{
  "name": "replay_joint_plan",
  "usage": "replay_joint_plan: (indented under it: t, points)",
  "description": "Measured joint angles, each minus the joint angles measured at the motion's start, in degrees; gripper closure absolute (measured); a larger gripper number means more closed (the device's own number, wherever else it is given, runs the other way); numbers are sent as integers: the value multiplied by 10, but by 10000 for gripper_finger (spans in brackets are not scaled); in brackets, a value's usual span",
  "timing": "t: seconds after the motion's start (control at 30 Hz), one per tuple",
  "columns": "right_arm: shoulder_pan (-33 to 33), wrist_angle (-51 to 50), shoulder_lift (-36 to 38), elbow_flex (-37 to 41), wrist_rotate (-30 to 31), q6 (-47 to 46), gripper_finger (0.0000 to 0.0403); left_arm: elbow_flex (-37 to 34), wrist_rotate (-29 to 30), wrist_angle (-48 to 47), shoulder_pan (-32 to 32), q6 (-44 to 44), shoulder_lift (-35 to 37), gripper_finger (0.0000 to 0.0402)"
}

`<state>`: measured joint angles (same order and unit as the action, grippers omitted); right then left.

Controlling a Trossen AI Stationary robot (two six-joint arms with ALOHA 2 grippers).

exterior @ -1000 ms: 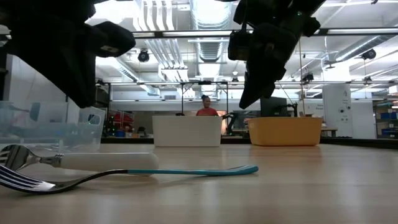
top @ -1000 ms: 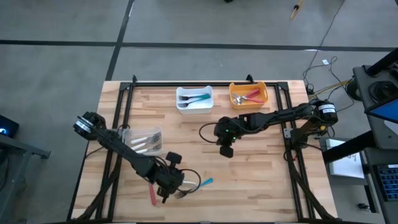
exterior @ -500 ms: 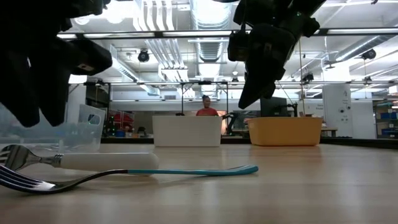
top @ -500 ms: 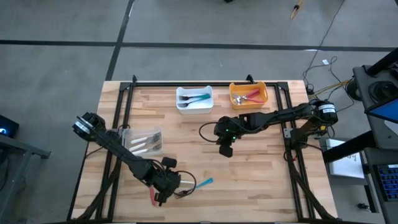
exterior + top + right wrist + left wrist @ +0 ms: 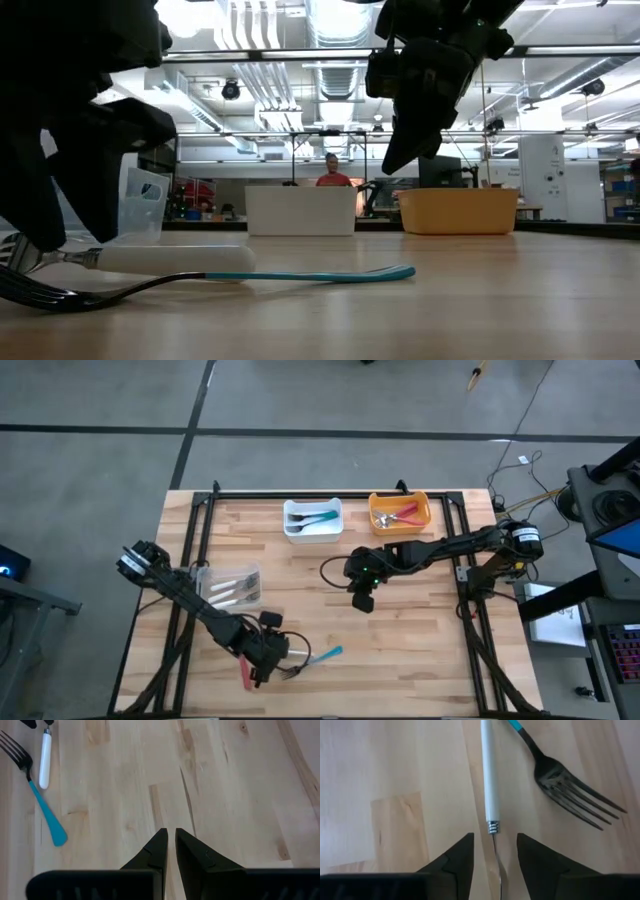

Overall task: Sort silverware by color (type)
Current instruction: Put the white fork into the transparent bin

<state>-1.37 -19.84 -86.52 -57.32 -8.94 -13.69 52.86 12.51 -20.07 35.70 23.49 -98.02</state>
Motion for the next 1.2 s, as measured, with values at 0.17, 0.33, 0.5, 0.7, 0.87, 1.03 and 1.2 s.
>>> replay_joint_plan:
  t: [0.17, 0.33, 0.5, 0.7, 0.87, 1.03, 1.2]
  points:
    - [0, 4, 0, 0, 4, 2, 376, -13, 0, 17, 0, 7, -5, 282]
    - [0, 11, -2, 0, 16, 7, 376, -12, -8, 25, 0, 11, -28, 289]
    - [0, 13, -2, 0, 16, 7, 376, -12, -9, 26, 1, 5, -29, 320]
    - [0, 13, -2, 0, 14, -7, 376, -11, -11, 13, 1, -5, -18, 394]
    - [0, 13, -2, 0, -22, -53, 376, 41, 9, -52, 3, -45, -12, 400]
    - [0, 19, -2, 0, -83, -93, 358, 97, 57, -142, 4, -95, -12, 401]
    - [0, 19, -2, 0, -89, -82, 323, 116, 56, -163, 4, -114, -12, 401]
